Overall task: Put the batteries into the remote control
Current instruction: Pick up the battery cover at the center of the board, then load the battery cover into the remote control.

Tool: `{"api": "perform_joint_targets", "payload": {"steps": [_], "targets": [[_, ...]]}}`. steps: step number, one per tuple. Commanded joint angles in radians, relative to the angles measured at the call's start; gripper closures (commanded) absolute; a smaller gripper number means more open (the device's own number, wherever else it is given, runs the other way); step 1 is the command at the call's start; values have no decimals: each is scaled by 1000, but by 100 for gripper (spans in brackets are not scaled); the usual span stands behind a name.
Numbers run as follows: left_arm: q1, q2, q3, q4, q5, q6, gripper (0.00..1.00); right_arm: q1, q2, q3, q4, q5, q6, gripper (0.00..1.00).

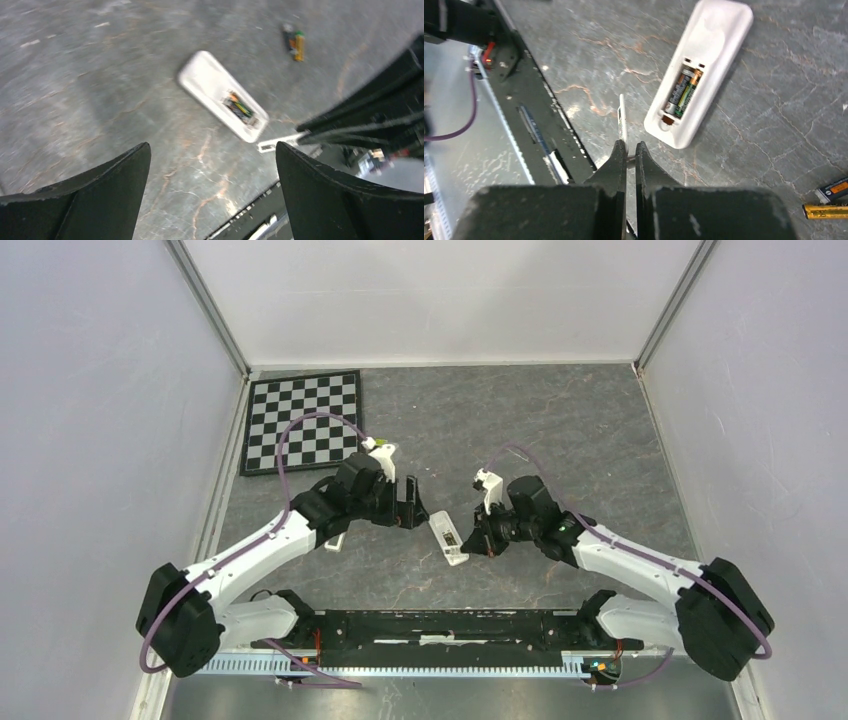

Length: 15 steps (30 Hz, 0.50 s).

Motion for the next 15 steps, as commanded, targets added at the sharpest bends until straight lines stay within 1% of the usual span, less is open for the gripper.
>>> {"api": "perform_joint_targets", "payload": {"steps": [1,3,9,15], "targets": [[30,-5,-52,46,-198,-169,0,50,57,-13,8,167,23,100],[34,24,-65,60,-199,-192,0,65,87,-10,16,200,35,100],[34,124,-80,125,-137,-224,1,116,161,29,-10,284,41,100],[34,167,-70,139,-144,-224,2,142,160,55,-63,409,29,100]]}}
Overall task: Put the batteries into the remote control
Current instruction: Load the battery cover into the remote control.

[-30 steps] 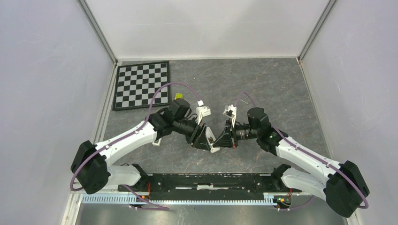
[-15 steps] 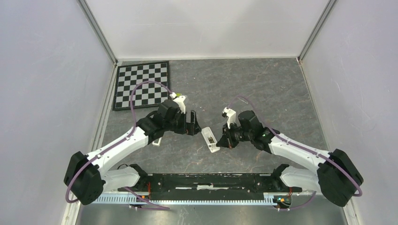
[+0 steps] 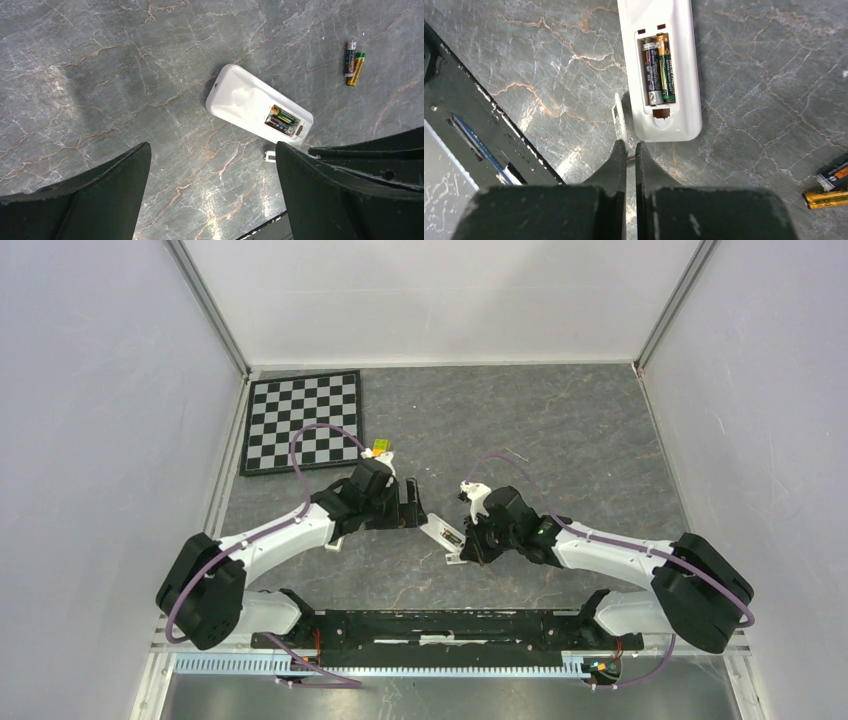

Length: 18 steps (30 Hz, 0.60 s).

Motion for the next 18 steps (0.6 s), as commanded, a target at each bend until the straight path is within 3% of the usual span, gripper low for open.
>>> {"api": "perform_joint_targets", "payload": {"steps": [1,12,18], "targets": [[3,22,11,65,-8,-42,2,12,-9,48,-51,158,-9,100],[3,41,-26,100,9,-74,4,8,-21,74,-85,185,14,100],[3,46,-49,120,18,-104,7,-27,-51,46,15,-23,75,100]]}}
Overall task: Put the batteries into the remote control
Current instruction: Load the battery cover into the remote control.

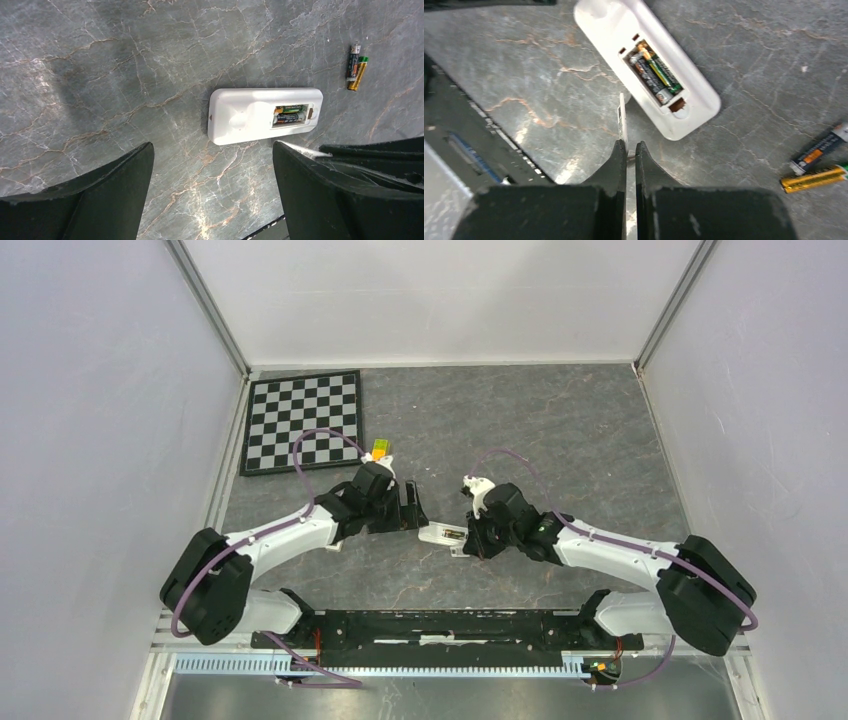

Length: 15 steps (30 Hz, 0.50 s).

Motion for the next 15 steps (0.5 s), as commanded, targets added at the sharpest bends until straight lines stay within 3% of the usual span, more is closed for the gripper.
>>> {"api": "perform_joint_targets", "payload": {"steps": [1,6,15], "targets": [[3,10,-22,60,6,-62,8,-58,-44,-13,114,-182,76,100],[3,13,-50,91,3,-81,10,-142,-39,-42,229,-307,192,100],[3,57,-41,131,8,-79,16,-185,53,-51,285,-253,401,100]]}}
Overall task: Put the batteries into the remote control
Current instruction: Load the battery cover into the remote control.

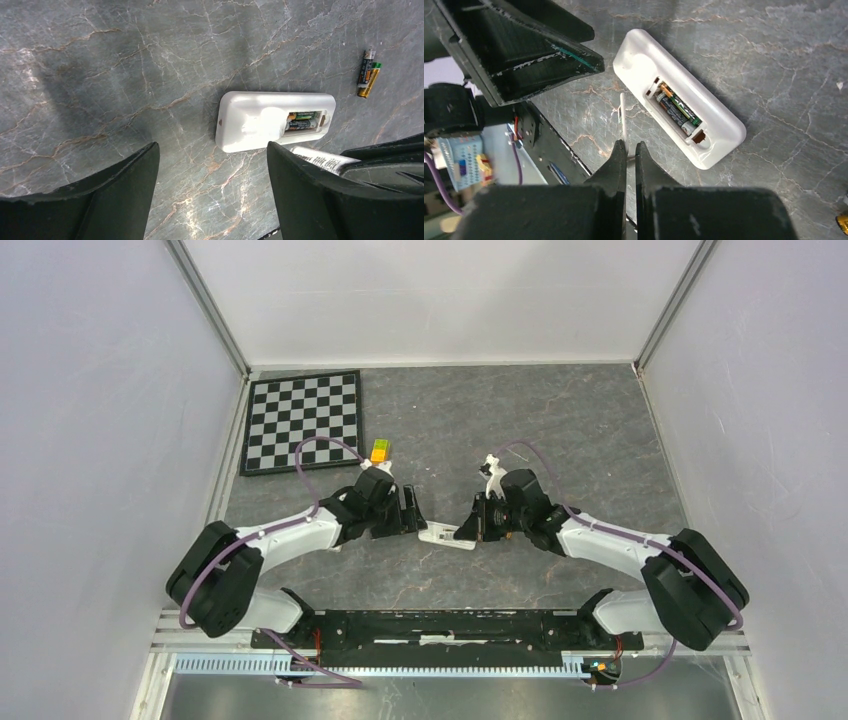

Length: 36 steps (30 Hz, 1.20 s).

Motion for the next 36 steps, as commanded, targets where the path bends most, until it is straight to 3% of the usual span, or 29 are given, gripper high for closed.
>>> {"api": "perform_joint_targets", "payload": {"steps": [1,13,23,30,36], "targets": [[2,25,12,64,5,-20,19,-23,14,-25,65,34,141,100],[3,90,33,100,29,19,23,-70,25,-70,101,44,196,100],[2,128,49,109,46,31,24,-86,68,-104,217,-55,260,100],[1,147,52,111,62,35,37,-96,39,-113,217,-62,268,100],[1,150,52,111,67,36,40,-100,29,-109,187,-48,245,100]]}}
